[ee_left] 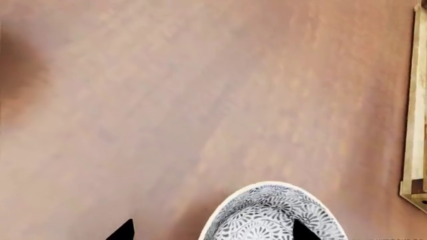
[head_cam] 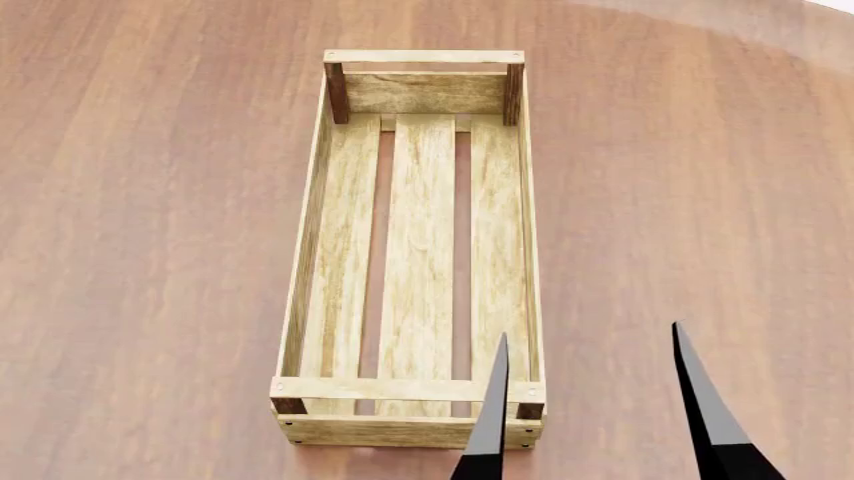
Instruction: Stack the right bowl on the left bowl and place them in the tray.
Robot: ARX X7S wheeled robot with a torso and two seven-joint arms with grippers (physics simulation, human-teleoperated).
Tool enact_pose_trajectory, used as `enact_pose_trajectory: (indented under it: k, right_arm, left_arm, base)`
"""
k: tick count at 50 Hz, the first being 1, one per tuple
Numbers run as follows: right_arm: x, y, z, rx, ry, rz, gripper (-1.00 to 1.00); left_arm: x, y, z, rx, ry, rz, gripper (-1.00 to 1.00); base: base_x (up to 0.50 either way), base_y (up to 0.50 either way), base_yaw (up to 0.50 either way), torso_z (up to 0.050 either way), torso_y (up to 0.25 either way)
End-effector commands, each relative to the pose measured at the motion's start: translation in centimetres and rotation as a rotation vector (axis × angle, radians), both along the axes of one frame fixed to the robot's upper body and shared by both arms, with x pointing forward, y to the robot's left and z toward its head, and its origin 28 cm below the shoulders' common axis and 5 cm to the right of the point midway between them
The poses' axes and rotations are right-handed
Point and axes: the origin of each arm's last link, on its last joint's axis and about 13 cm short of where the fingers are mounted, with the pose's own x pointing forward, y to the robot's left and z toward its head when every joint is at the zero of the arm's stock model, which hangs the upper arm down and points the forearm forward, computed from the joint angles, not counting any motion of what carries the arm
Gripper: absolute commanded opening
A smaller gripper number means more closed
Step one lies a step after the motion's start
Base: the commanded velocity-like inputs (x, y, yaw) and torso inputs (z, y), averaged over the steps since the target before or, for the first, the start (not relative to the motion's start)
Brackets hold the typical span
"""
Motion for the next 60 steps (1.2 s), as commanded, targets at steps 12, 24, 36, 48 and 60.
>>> enact_pose_trajectory:
  k: [12, 24, 36, 48, 60]
  right_arm:
    - [0.2, -0.1, 0.0, -0.013, -0.009, -0.011, 1.00]
    - [0.2, -0.1, -0.2, -0.018, -0.003, -0.011, 1.00]
    - [0.3, -0.1, -0.2, -0.021, -0.001, -0.013, 1.00]
    - [0.3, 0.0, -0.3, -0.022, -0.001, -0.011, 1.00]
    - [0.2, 0.0, -0.2, -0.024, 0.000, -0.012, 1.00]
  left_arm:
    - [-0.2, -0.1, -0.9, -0.066, 0.016, 0.024, 1.00]
    - [-0.3, 0.0, -1.1, -0.057, 0.024, 0.035, 1.00]
    - [-0.3, -0.2, -1.6, -0.053, 0.044, 0.028, 1.00]
    - [-0.4, -0.6, -2.1, -0.055, 0.069, 0.007, 1.00]
    - [-0.5, -0.6, -2.4, -0.049, 0.088, 0.000, -1.00]
  base:
    - [0.00, 0.00, 0.00, 0.000, 0.000]
    - [0.00, 0.00, 0.00, 0.000, 0.000]
    - [0.00, 0.00, 0.00, 0.000, 0.000]
    - [0.00, 0.00, 0.00, 0.000, 0.000]
    - [0.00, 0.00, 0.00, 0.000, 0.000]
